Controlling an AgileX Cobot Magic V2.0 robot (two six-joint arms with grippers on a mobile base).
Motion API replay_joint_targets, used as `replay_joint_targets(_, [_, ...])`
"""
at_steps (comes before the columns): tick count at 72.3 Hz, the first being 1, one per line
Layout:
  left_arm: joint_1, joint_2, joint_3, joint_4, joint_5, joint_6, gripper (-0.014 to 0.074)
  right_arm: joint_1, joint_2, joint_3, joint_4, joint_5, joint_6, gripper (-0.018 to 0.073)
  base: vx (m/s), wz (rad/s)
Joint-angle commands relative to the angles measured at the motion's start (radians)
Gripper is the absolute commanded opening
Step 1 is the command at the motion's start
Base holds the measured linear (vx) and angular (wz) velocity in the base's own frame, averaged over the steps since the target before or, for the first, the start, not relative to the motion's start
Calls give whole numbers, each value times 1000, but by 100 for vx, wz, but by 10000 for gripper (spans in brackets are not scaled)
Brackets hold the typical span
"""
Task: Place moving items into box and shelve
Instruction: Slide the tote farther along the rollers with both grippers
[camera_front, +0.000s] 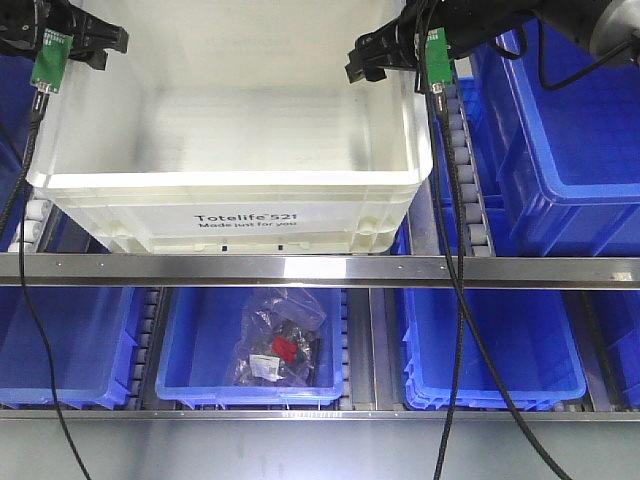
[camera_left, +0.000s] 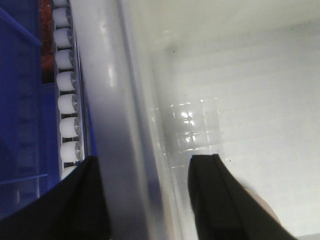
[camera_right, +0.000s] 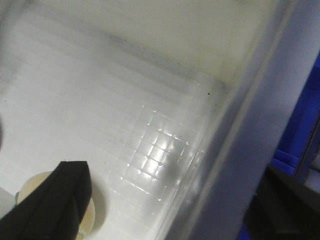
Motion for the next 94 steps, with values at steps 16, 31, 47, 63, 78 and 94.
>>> replay_joint_targets(16, [-24, -55, -40, 42, -83, -39, 433, 16, -71, -40, 34, -112, -11, 592, 0, 0])
replay_joint_targets(31, [-24, -55, -40, 118, -79, -100, 433, 16, -71, -40, 34, -120, -11, 592, 0, 0])
replay_joint_targets(47, [-24, -55, -40, 116, -85, -121, 433, 16, -71, -40, 33, -152, 0, 592, 0, 0])
replay_joint_targets(63, [-24, -55, -40, 66, -81, -168, 433, 16, -71, -40, 39, -162, 45, 592, 0, 0])
replay_joint_targets(78, [-24, -55, -40, -4, -113, -168, 433, 16, -71, -40, 77, -173, 45, 592, 0, 0])
replay_joint_targets(94, [-24, -55, -40, -49, -119, -155, 433, 16, -71, -40, 70, -138, 43, 592, 0, 0])
